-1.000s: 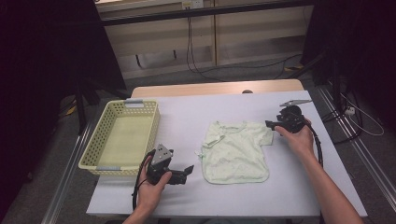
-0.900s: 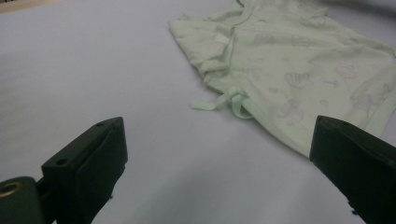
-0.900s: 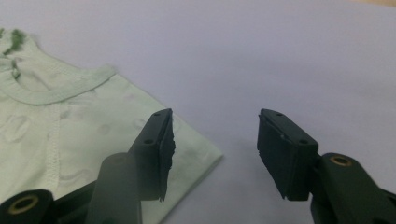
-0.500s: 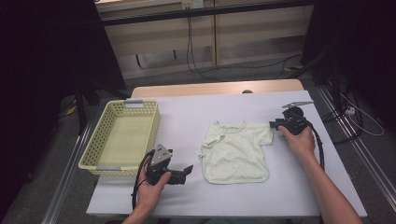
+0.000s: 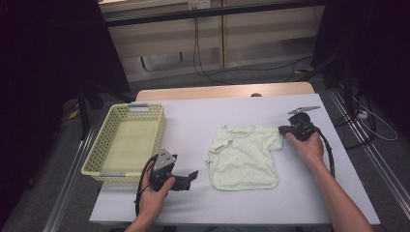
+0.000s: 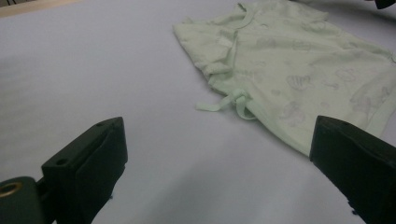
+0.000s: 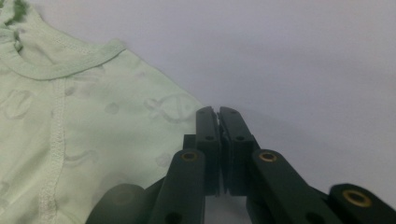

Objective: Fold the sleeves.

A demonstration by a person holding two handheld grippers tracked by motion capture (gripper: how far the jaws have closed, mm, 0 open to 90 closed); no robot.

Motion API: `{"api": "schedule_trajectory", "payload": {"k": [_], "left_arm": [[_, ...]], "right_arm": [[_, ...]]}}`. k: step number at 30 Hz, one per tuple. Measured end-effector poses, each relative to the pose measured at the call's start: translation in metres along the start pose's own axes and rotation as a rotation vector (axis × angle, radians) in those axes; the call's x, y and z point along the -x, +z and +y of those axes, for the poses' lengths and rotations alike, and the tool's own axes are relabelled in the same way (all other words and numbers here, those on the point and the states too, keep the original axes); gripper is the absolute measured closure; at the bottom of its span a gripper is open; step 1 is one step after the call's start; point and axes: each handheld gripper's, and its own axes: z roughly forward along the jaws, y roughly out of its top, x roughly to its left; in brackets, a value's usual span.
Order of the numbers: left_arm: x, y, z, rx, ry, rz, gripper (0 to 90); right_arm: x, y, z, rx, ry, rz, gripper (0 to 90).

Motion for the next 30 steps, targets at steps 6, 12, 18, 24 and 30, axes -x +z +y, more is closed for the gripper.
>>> {"api": "schedule_trajectory", "payload": {"k": [6,12,18,24,30], "left_arm": [[0.000,-0.001,0.000,0.001,0.000,0.000,4.5],[-0.001,-0.002,0.000,-0.002,0.006,0.004,4.5],[0.000,-0.001,0.000,-0.007,0.003,0.003,4.5],[0.000,-0.001,0.000,-0.011,0.009,0.001,4.5],[0.000,0.000,0.000,-0.010,0.010,0.000,4.5]], "right_arm": [[-0.003,0.000,-0.001,0.017,0.016,-0.022,89.6],[-0.005,0.000,-0.001,0.022,0.013,-0.051,89.9],[-0.004,-0.002,0.000,0.031,0.015,-0.056,90.0],[-0.004,-0.010,0.002,0.066,0.019,-0.052,90.0],[-0.006,-0.015,0.006,0.107,0.021,-0.034,90.0]]}}
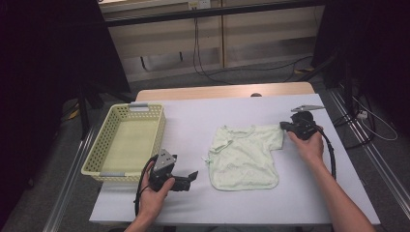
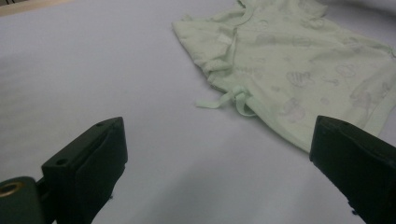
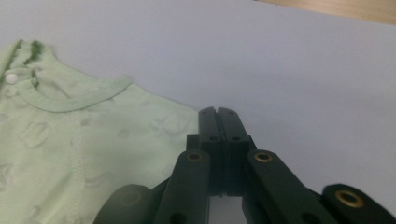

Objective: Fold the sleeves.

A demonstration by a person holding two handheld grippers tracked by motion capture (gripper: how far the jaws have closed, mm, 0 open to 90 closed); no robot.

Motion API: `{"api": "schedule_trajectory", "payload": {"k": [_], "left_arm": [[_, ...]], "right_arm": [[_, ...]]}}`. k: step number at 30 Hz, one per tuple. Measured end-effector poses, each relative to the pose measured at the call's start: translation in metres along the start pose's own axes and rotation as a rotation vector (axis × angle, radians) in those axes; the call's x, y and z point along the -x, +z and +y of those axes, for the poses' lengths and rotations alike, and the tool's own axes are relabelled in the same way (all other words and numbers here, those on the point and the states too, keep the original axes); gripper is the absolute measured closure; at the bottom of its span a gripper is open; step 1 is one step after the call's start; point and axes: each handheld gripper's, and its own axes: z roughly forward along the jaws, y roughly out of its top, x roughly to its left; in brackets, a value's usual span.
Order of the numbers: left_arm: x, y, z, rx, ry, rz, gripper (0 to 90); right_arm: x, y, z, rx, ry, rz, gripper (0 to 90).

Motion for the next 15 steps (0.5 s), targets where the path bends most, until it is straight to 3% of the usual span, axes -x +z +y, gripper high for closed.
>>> {"api": "schedule_trajectory", "payload": {"k": [7,15], "left_arm": [[0.000,0.000,0.000,0.003,0.000,-0.004,4.4],[0.000,0.000,0.000,0.006,0.003,-0.009,4.4]], "right_arm": [[-0.001,-0.006,0.005,0.045,0.009,0.024,90.0],[-0.011,-0.006,0.009,0.054,-0.012,0.050,90.0]]}}
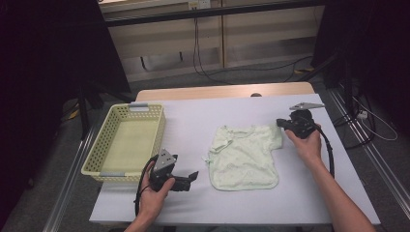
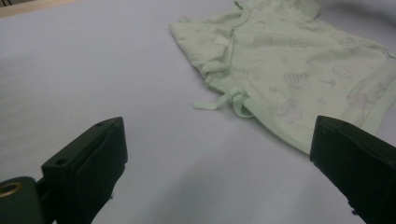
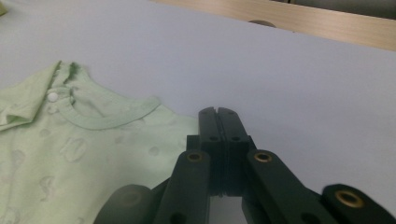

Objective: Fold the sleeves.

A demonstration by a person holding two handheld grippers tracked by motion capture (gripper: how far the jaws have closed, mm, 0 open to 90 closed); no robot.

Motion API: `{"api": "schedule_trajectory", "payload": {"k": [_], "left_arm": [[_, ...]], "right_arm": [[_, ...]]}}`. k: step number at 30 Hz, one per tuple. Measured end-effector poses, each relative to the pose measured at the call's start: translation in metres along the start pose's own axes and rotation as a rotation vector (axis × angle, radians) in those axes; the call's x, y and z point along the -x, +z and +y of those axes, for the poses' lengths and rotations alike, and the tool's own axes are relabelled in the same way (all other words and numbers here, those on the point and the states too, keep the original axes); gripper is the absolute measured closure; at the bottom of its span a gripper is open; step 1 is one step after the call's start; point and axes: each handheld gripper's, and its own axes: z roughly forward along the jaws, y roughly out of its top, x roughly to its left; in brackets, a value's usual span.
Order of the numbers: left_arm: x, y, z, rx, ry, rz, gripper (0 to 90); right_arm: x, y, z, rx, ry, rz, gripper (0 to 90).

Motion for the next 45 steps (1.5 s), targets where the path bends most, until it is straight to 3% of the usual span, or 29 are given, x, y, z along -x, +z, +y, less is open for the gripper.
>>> {"api": "schedule_trajectory", "payload": {"k": [29,45], "left_arm": [[0.000,0.001,0.000,-0.010,0.000,0.001,4.4],[0.000,0.002,0.000,-0.023,-0.002,0.005,4.4]], "right_arm": [[-0.047,0.008,0.004,-0.014,-0.072,0.150,90.0],[-0.060,0.021,0.001,-0.045,-0.076,0.174,90.0]]}}
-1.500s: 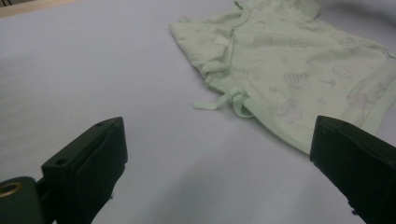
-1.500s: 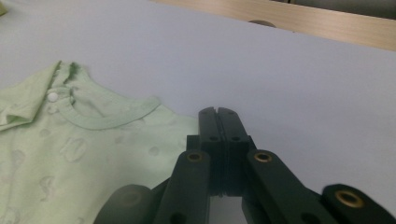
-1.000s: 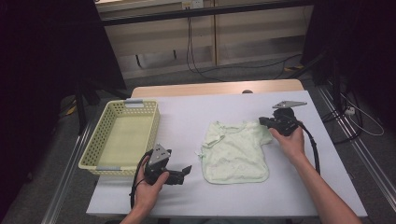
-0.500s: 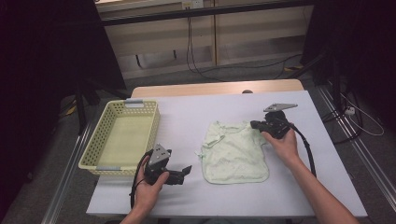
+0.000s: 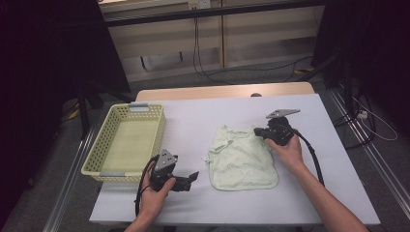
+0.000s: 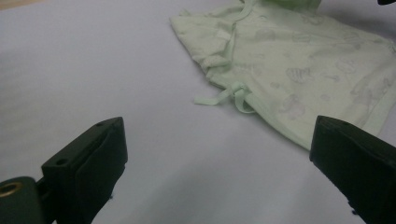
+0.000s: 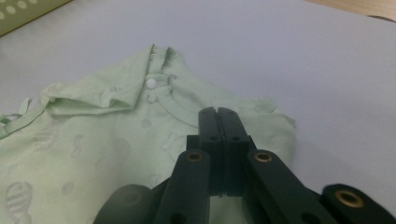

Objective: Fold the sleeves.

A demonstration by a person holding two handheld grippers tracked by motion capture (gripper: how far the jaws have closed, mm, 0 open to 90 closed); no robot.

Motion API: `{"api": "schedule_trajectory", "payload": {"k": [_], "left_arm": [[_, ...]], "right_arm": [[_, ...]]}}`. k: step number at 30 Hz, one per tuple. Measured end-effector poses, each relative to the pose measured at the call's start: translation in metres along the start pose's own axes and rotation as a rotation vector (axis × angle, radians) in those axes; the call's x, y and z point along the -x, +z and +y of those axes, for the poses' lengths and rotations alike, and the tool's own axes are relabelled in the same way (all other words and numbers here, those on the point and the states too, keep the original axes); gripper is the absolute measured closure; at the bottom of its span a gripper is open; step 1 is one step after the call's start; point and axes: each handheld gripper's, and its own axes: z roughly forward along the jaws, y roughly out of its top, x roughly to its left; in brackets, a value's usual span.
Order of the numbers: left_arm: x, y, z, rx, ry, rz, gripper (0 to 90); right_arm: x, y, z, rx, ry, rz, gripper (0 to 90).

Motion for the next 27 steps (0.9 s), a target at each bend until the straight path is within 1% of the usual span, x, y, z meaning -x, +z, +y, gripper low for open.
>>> {"api": "schedule_trajectory", "payload": {"k": [5,11,17,22,27], "left_arm": [[0.000,0.001,0.000,-0.002,-0.002,-0.001,4.5],[0.000,0.001,0.000,-0.004,0.002,0.000,4.4],[0.000,0.002,0.000,-0.012,0.000,0.006,4.5],[0.000,0.002,0.000,-0.013,0.000,0.007,4.5],[0.000,0.001,-0.001,-0.012,-0.003,0.006,4.4]], "right_arm": [[-0.003,0.008,0.000,-0.008,0.000,0.006,90.0],[-0.008,0.015,-0.001,-0.025,-0.010,0.017,90.0],[-0.005,0.017,-0.001,-0.019,0.011,0.018,90.0],[-0.007,0.024,-0.003,-0.037,0.003,0.013,90.0],[-0.012,0.030,-0.006,-0.063,-0.016,0.004,89.7]]}}
